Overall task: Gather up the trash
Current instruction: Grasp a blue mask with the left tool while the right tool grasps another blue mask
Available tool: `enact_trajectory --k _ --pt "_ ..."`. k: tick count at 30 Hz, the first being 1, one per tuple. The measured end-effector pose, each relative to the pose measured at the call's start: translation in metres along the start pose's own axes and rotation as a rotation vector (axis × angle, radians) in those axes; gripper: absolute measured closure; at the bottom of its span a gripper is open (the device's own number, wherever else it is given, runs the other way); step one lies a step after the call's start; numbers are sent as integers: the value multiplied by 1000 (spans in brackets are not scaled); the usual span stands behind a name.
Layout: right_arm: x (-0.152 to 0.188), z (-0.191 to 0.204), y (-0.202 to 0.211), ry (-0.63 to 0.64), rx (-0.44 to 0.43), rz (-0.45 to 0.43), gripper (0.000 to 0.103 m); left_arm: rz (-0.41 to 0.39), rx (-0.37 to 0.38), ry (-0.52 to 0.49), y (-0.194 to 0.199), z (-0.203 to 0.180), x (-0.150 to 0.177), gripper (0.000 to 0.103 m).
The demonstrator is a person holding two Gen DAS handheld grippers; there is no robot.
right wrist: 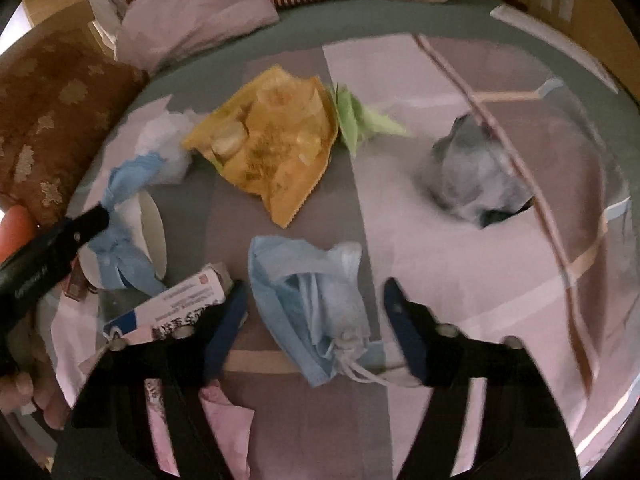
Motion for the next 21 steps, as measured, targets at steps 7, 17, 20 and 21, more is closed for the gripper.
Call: enact_trajectory --k 7,17,20,21 --pt "-5 -5 20 -13 -21 -37 90 -35 64 14 16 0 -8 73" --pt "2 8 128 33 -139 -259 91 -204 140 19 164 14 8 73" --pt "17 22 162 73 -171 -319 91 -252 127 6 200 16 30 73" --pt "27 26 174 87 -177 -336 91 -257 126 17 208 17 39 73"
Point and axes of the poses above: each gripper's, at about its wrist camera, not at the fingertips, and y roughly against the way its jaws point, z to its left, x to its underside, the point moved 2 cm from there along -y, roughly the way its jaws point, and after that the axes turned 3 degrees about -y, right-handed, at the moved point
